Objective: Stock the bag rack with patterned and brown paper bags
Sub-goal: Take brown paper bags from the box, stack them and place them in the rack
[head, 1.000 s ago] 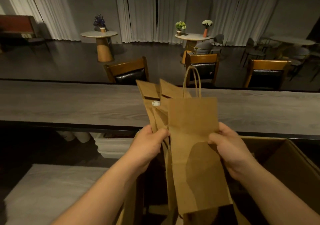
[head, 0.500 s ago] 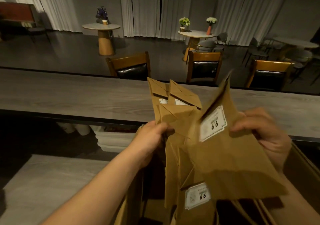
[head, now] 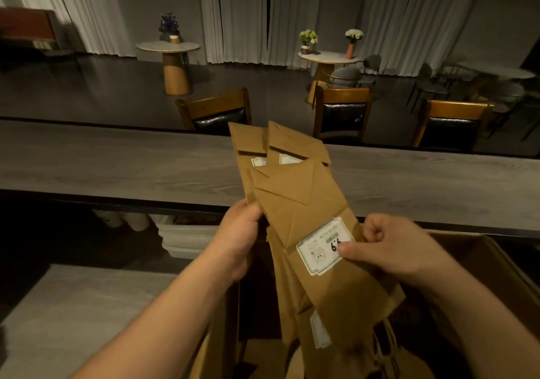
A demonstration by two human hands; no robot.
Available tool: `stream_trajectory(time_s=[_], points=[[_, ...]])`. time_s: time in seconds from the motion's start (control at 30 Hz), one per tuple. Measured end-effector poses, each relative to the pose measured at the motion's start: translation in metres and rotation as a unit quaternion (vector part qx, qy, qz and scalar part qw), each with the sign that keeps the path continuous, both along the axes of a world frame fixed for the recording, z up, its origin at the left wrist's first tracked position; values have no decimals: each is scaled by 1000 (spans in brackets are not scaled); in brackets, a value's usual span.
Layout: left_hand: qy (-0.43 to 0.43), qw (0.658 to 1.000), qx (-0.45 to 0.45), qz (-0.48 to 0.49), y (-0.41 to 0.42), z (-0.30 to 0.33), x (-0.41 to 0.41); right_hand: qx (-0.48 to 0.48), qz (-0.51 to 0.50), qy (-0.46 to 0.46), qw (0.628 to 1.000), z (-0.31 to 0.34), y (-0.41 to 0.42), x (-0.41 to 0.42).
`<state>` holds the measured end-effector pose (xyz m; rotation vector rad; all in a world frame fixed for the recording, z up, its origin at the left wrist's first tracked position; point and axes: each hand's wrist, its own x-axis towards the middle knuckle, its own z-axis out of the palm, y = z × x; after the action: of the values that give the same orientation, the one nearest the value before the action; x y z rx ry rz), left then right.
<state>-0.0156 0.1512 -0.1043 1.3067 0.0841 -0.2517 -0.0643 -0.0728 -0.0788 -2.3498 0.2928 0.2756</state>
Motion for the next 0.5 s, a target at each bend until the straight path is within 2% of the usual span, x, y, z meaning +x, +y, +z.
stream_trajectory(time_s=[0.07, 0.3, 0.5], points=[[-9, 1000, -9, 16, 0, 1, 0, -2, -32, -5, 999, -8, 10, 5], [-2, 998, -68, 2, 8, -3, 3, 174, -55, -68, 981, -20, 12, 5], [-9, 991, -130, -40, 12, -1, 0, 266, -89, -78, 957, -19, 14, 4]])
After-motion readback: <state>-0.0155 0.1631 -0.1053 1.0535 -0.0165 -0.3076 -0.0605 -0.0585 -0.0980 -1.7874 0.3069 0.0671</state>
